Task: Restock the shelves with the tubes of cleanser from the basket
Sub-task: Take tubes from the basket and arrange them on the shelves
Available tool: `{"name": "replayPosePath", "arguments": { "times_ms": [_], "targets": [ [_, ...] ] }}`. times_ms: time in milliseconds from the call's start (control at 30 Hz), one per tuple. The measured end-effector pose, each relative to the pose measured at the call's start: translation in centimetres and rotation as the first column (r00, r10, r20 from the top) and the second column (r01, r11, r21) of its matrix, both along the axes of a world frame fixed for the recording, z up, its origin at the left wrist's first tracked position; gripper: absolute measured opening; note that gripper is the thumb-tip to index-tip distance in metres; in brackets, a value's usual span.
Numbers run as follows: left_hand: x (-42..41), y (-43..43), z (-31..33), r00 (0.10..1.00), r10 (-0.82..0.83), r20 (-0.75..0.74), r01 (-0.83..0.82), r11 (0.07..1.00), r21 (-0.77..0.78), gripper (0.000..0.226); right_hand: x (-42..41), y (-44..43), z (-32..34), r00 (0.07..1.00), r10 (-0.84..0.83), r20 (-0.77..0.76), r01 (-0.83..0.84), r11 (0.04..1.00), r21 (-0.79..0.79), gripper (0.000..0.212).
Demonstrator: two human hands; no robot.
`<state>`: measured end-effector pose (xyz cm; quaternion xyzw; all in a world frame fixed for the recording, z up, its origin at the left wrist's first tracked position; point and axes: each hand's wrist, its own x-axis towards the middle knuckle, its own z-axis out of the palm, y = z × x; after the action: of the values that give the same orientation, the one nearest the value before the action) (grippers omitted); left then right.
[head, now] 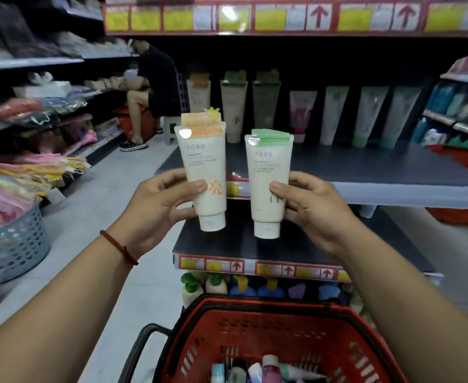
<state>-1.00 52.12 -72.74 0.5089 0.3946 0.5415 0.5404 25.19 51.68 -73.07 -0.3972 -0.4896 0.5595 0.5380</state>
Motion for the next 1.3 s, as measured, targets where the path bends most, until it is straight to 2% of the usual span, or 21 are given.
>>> {"name": "replayPosePath", "arguments": {
  "times_ms": [100,200,333,567,867,1000,1167,1300],
  "targets": [
    [-0.8,2.5,3.9,1.0,-0.012,0.017,0.011,0.998,0.056,0.045,-0.7,2.7,3.3,0.998,-0.007,-0.06,0.01,0.999,0.051,0.027],
    [-1.6,5.5,6.7,1.0,0.016,-0.026,-0.013,0.994,0.106,0.045,-1.8,5.9,5.9,0.996,-0.012,-0.088,0.019,0.997,0.077,0.023],
    [-2.7,9.8,8.0,0.997,0.049,-0.06,-0.043,0.995,0.091,0.041,-3.7,10.4,7.8,0.997,-0.078,-0.019,0.08,0.992,0.099,0.029],
    [-3.8,16.2,6.1,0.987,0.079,-0.14,-0.072,0.996,0.053,0.023,-5.9,17.2,6.8,0.988,-0.145,0.05,0.14,0.986,0.088,0.042],
    [-4.7,22.0,3.4,0.988,0.047,-0.147,-0.037,0.997,0.072,0.035,-6.4,22.4,3.6,0.983,-0.155,0.102,0.141,0.981,0.133,0.022],
    [-4.4,23.3,3.1,0.987,0.041,-0.155,-0.022,0.993,0.117,0.035,-6.5,24.1,3.2,0.978,-0.152,0.144,0.124,0.975,0.185,0.022],
    [-4.5,24.6,3.1,0.983,0.07,-0.169,-0.046,0.989,0.142,0.031,-6.4,25.7,3.1,0.945,-0.23,0.232,0.172,0.954,0.246,0.018],
    [-4.6,25.3,2.9,0.975,0.114,-0.192,-0.081,0.982,0.173,0.029,-6.4,26.4,2.7,0.917,-0.319,0.239,0.248,0.926,0.284,0.015]
  ]
}}
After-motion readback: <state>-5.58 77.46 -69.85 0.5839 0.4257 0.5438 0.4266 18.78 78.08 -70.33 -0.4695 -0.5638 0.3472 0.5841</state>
